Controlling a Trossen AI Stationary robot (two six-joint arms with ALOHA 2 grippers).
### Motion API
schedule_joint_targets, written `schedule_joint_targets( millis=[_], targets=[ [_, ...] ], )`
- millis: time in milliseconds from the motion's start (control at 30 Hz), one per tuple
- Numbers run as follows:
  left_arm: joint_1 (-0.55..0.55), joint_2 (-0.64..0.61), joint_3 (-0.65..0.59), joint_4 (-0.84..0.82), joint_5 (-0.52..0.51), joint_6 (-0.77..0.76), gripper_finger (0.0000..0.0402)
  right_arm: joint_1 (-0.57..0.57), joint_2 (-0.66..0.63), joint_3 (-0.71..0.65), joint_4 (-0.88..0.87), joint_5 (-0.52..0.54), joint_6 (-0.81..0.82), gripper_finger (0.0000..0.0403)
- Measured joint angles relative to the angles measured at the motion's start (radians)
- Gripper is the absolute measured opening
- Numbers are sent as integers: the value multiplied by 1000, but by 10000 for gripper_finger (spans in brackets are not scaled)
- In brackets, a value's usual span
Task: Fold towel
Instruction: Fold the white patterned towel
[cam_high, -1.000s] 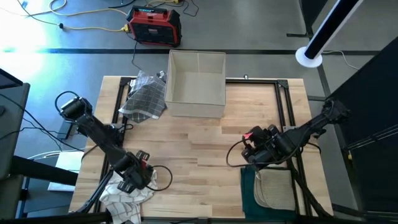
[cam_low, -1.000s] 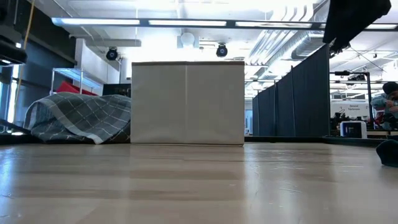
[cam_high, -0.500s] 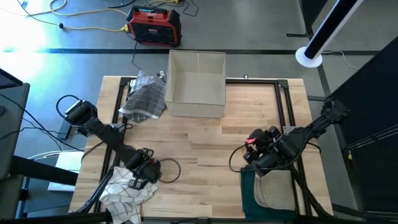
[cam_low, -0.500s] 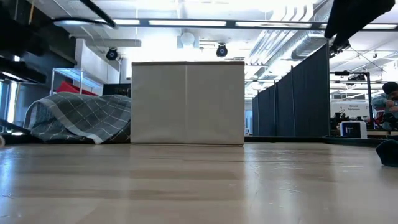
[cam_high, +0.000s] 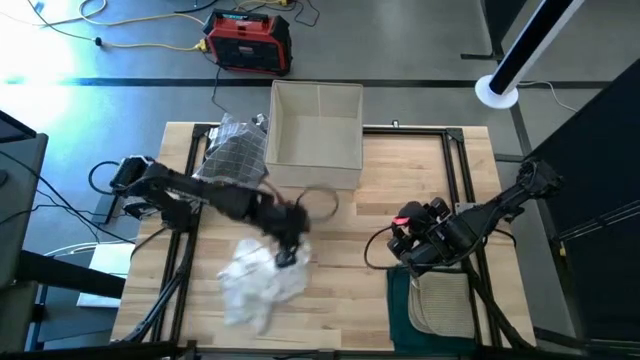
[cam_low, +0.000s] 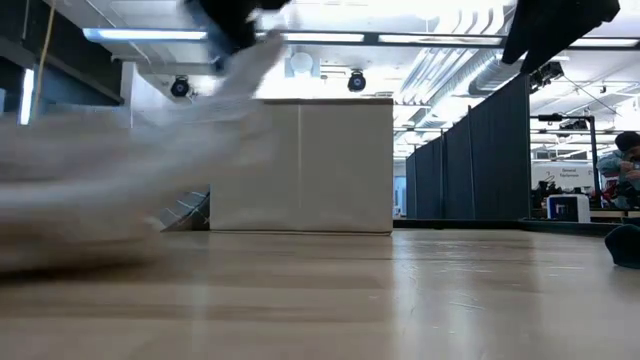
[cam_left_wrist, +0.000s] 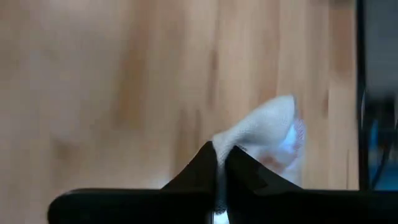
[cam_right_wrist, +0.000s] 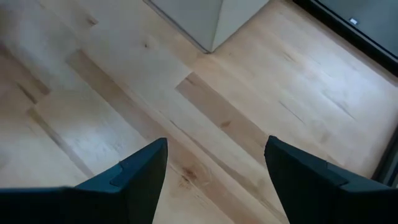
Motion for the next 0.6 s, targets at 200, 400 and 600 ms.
schedule_joint_targets(
  millis=[200, 400, 600],
  targets=[
    [83, -7, 249, -9, -55, 57, 1, 0, 0, 0, 2, 0, 4, 254],
    [88, -13, 418, -170, -100, 129, 0, 0, 0, 0, 2, -6, 17, 254],
    [85, -11, 435, -452, -160, 93, 0, 0, 0, 0, 1, -4, 13, 254]
  ],
)
